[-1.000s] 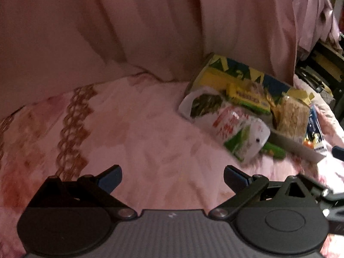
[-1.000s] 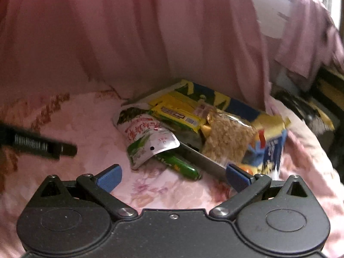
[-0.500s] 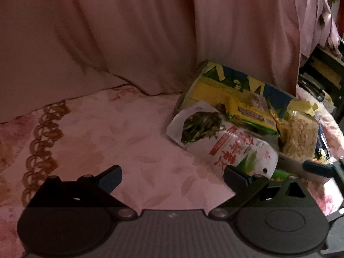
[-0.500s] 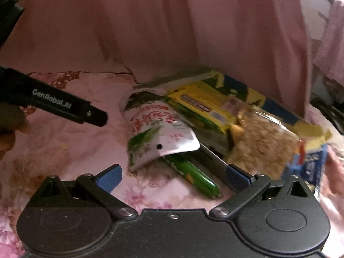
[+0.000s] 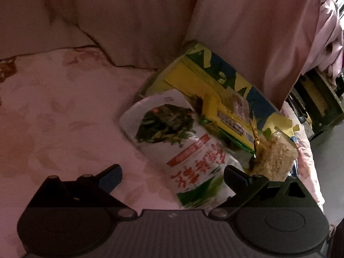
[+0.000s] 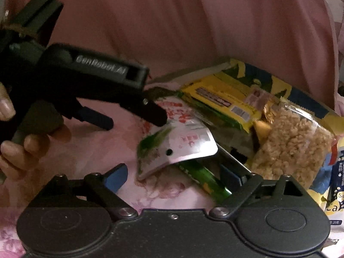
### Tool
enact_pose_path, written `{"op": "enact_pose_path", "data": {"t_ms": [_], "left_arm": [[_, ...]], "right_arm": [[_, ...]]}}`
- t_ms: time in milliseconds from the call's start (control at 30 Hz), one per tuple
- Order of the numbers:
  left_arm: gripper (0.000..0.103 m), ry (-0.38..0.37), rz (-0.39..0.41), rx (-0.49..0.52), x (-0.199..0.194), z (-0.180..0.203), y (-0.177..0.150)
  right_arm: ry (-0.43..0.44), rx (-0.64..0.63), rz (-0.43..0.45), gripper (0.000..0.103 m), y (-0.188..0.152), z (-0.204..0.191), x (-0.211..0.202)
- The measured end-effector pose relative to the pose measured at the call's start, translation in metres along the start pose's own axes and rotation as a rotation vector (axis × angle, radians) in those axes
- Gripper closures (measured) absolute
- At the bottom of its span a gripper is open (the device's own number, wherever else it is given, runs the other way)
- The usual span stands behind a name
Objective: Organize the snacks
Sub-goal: 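Lower the left gripper to the white-green bag while the right approaches the green stick, then grasp the white-green bag with the left gripper while the right grasps the green stick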
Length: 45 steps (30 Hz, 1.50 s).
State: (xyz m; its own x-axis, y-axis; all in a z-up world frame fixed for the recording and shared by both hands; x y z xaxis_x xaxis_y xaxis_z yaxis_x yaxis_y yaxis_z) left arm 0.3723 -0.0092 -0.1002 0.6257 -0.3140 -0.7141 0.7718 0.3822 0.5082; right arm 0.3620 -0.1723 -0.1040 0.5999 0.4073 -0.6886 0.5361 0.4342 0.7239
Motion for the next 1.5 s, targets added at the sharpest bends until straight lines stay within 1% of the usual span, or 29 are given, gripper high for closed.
{"op": "enact_pose_path", "data": {"t_ms": [100, 167, 233, 300, 333, 367, 400, 467, 567, 633, 667, 700, 733, 867, 900, 967, 1000, 1133, 1200, 1267, 1300, 1333, 1400, 1500], "left_arm": [[0.000, -0.002, -0.041, -0.013, 0.008, 0.009, 0.006], [0.000, 0.030, -0.066, -0.029, 0.015, 0.016, 0.011], [0.001, 0.073, -0.081, -0.016, 0.021, 0.021, 0.012], [0.001, 0.091, -0.075, 0.003, 0.023, 0.024, 0.010], [0.004, 0.094, -0.069, 0.008, 0.022, 0.025, 0.009], [0.010, 0.088, -0.063, 0.008, 0.021, 0.025, 0.008], [0.012, 0.073, -0.060, 0.002, 0.019, 0.024, 0.008], [0.021, 0.061, -0.059, -0.027, 0.016, 0.020, 0.009], [0.031, 0.012, -0.080, -0.082, 0.011, 0.009, 0.012], [0.036, -0.021, -0.091, -0.124, 0.008, 0.003, 0.011], [0.039, -0.032, -0.095, -0.138, 0.007, 0.001, 0.010], [0.039, -0.037, -0.099, -0.147, 0.006, 0.000, 0.010], [0.039, -0.036, -0.102, -0.150, 0.005, 0.000, 0.010], [0.043, -0.039, -0.112, -0.145, -0.002, -0.002, 0.008], [0.045, -0.042, -0.112, -0.140, -0.004, -0.002, 0.007], [0.050, -0.049, -0.109, -0.132, -0.009, -0.004, 0.006], [0.051, -0.055, -0.109, -0.131, -0.012, -0.005, 0.006], [0.061, -0.079, -0.106, -0.138, -0.023, -0.010, 0.004], [0.063, -0.080, -0.100, -0.138, -0.030, -0.012, 0.003], [0.064, -0.061, -0.087, -0.130, -0.038, -0.015, 0.002], [0.069, -0.046, -0.088, -0.125, -0.042, -0.018, 0.001], [0.078, -0.004, -0.101, -0.117, -0.045, -0.023, -0.001], [0.078, 0.029, -0.115, -0.140, -0.048, -0.037, -0.008], [0.078, 0.042, -0.144, -0.224, -0.055, -0.064, -0.019]], "right_arm": [[0.016, 0.034, -0.012, 0.010, -0.002, 0.008, 0.003], [0.023, 0.032, -0.018, 0.010, -0.003, 0.009, 0.005], [0.032, 0.034, -0.029, 0.011, -0.004, 0.011, 0.007], [0.050, 0.056, -0.036, 0.015, -0.004, 0.016, 0.006], [0.060, 0.061, -0.039, 0.017, -0.005, 0.017, 0.005], [0.065, 0.061, -0.043, 0.019, -0.005, 0.018, 0.004], [0.067, 0.058, -0.046, 0.021, -0.005, 0.019, 0.003], [0.079, 0.055, -0.055, 0.026, -0.005, 0.019, 0.001], [0.098, 0.054, -0.067, 0.037, -0.003, 0.020, -0.002], [0.120, 0.057, -0.079, 0.052, -0.002, 0.020, -0.004], [0.132, 0.059, -0.088, 0.055, -0.001, 0.020, -0.005], [0.145, 0.062, -0.096, 0.063, -0.001, 0.019, -0.006], [0.164, 0.065, -0.107, 0.067, -0.002, 0.018, -0.007], [0.184, 0.048, -0.120, 0.067, -0.001, 0.014, -0.011], [0.191, 0.052, -0.122, 0.068, -0.001, 0.013, -0.011], [0.200, 0.058, -0.125, 0.074, -0.001, 0.011, -0.014], [0.199, 0.058, -0.127, 0.076, -0.002, 0.009, -0.015], [0.165, 0.043, -0.147, 0.078, -0.001, 0.001, -0.023], [0.154, 0.046, -0.159, 0.080, -0.002, 0.000, -0.029], [0.150, 0.052, -0.171, 0.081, -0.005, -0.002, -0.036], [0.148, 0.054, -0.177, 0.081, -0.006, -0.002, -0.039], [0.144, 0.055, -0.181, 0.081, -0.007, -0.003, -0.042], [0.136, 0.056, -0.188, 0.081, -0.010, -0.007, -0.048], [0.130, 0.060, -0.189, 0.081, -0.015, -0.010, -0.057]]}}
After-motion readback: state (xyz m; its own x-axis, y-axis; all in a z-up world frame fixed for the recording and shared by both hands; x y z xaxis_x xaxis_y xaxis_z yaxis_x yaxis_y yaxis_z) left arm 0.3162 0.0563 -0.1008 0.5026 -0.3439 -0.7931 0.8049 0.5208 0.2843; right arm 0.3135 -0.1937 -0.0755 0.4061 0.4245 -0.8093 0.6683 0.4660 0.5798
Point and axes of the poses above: each gripper's, at about its wrist camera, not at the fingertips, and x roughly the way its jaws point, z to its right, y to its top, the point moved 1 cm from there along x, roughly the way its jaws point, and after that the axes turned 1 degree about -x, right-handed, at the moved point
